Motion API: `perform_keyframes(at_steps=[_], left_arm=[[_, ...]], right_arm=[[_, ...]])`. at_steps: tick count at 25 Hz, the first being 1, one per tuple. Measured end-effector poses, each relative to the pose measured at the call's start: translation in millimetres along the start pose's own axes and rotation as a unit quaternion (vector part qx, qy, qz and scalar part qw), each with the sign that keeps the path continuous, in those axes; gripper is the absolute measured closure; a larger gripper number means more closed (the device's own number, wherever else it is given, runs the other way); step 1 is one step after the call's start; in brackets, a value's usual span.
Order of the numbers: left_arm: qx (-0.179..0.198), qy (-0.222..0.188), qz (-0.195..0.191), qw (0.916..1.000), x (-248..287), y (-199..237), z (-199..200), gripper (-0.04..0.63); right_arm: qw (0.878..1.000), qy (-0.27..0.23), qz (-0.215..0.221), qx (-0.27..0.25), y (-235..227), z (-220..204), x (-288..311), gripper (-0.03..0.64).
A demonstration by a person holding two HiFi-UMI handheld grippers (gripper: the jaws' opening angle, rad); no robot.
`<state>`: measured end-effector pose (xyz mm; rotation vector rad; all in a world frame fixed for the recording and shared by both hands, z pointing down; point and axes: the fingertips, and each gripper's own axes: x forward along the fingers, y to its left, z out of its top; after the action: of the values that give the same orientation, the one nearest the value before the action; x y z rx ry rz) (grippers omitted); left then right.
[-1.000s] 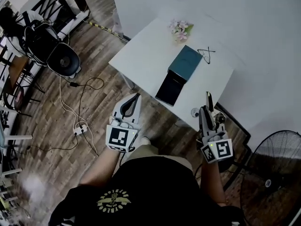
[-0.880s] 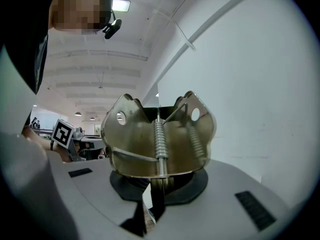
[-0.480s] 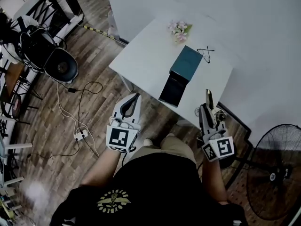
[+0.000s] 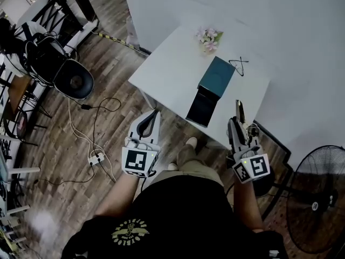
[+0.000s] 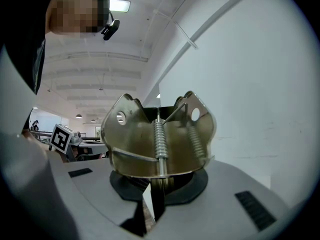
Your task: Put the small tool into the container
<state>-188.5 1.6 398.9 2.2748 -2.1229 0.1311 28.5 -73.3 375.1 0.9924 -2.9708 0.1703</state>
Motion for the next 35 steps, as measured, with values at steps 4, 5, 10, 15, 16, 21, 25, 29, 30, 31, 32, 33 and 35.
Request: perform_keyframes(at_steps=[4,5,10,15,16,21,25,29,30,31,32,33,35], left_arm=[[0.001,0.004,0.001,1.0000,11,2,-1,0.589],[0.001,0.004,0.001,1.0000,14,3,0,0.589],[0.003,0.012,0.000,0.9999,25,9,-10,0.589],[-0.001,0.025,0.000,0.9997,34,11,-17,0.589],[-0.002,0.021,0.000,0.9998,36,11,-15,0.589],[-0.006,0.022,-0.002,0.9997,47,8,-17,0.589],[-0.007,0.032,-0.002,0.9995,55,6,-24,0.589],[-0.007,0.031,0.000,0.9995,67,10,-25,0.589],[-0.008,0.032,0.001,0.9995,70,11,-26,0.589],[-0.008,0.033,0.002,0.9994,73,12,-28,0.589],[-0.008,0.036,0.003,0.9993,75,14,-31,0.589],[-0.008,0.042,0.005,0.9991,76,16,-34,0.589],[-0.011,0.051,0.008,0.9986,80,19,-41,0.589]], right_arm=[[1.000,0.005,0.005,0.009,-8,-4,13,0.575],[1.000,0.005,0.005,0.010,-11,-4,16,0.575],[1.000,0.008,0.003,0.017,-18,-10,28,0.575],[1.000,0.010,0.005,0.020,-26,-11,37,0.575],[1.000,0.011,0.006,0.020,-27,-11,38,0.575],[0.999,0.019,0.009,0.024,-34,-16,46,0.575],[0.999,0.028,0.015,0.025,-40,-21,53,0.575],[0.999,0.033,0.017,0.029,-50,-25,64,0.575],[0.999,0.034,0.017,0.030,-53,-27,67,0.575],[0.999,0.035,0.017,0.031,-55,-30,70,0.575],[0.999,0.036,0.019,0.032,-56,-31,74,0.575],[0.999,0.037,0.020,0.033,-57,-33,77,0.575],[0.998,0.042,0.022,0.035,-60,-36,83,0.575]])
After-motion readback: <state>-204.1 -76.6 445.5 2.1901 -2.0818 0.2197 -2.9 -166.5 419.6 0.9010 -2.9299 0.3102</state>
